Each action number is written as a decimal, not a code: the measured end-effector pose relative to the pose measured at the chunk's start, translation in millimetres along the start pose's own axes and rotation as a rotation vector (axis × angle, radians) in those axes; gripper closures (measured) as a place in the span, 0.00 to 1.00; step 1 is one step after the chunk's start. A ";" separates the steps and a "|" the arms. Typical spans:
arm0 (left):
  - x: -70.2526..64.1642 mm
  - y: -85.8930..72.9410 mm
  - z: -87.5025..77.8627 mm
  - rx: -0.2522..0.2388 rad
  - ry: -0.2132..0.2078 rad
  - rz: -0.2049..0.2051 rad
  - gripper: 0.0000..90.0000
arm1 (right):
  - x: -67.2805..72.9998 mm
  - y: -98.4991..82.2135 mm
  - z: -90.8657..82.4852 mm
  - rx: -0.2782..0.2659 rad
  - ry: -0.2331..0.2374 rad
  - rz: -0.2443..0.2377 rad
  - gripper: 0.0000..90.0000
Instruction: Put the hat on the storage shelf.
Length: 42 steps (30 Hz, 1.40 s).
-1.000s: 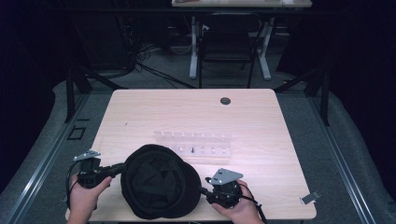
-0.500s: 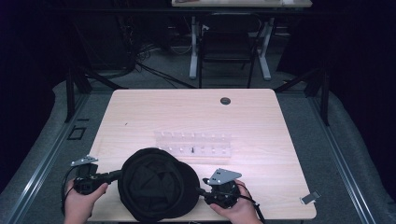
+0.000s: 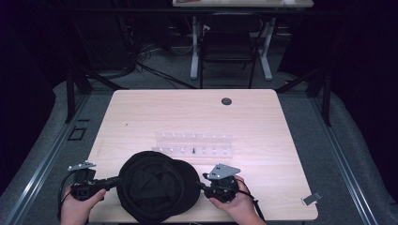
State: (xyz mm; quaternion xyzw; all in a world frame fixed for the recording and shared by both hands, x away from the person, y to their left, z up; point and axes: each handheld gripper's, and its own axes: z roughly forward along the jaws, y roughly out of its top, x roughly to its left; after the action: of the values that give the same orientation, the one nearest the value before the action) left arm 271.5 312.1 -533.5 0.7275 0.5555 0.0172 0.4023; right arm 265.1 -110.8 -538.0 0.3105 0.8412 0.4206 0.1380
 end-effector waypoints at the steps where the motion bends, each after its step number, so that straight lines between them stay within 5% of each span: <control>1: 0.0 0.0 0.0 0.000 0.000 0.000 0.82 | 0.0 0.0 0.0 0.000 0.000 0.000 0.68; 13: 8.6 10.9 11.6 0.077 -0.006 -0.030 0.76 | -2.3 -1.3 1.5 -0.012 0.011 0.001 0.72; 19: 12.0 13.6 13.6 0.115 -0.046 -0.055 0.84 | -3.7 -2.7 2.1 -0.020 0.018 0.007 0.72; 31: 7.1 33.8 15.1 0.288 -0.032 -0.061 0.90 | -4.2 -4.1 2.2 -0.025 0.019 0.011 0.73; 42: -2.1 45.0 13.1 0.375 -0.010 -0.086 0.94 | -5.5 -5.4 2.3 -0.023 0.016 0.018 0.73</control>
State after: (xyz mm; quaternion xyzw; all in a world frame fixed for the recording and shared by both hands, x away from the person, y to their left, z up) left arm 312.6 300.3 -514.3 0.7653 0.5777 -0.1075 0.2625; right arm 268.2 -115.3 -543.8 0.3130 0.8346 0.4338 0.1312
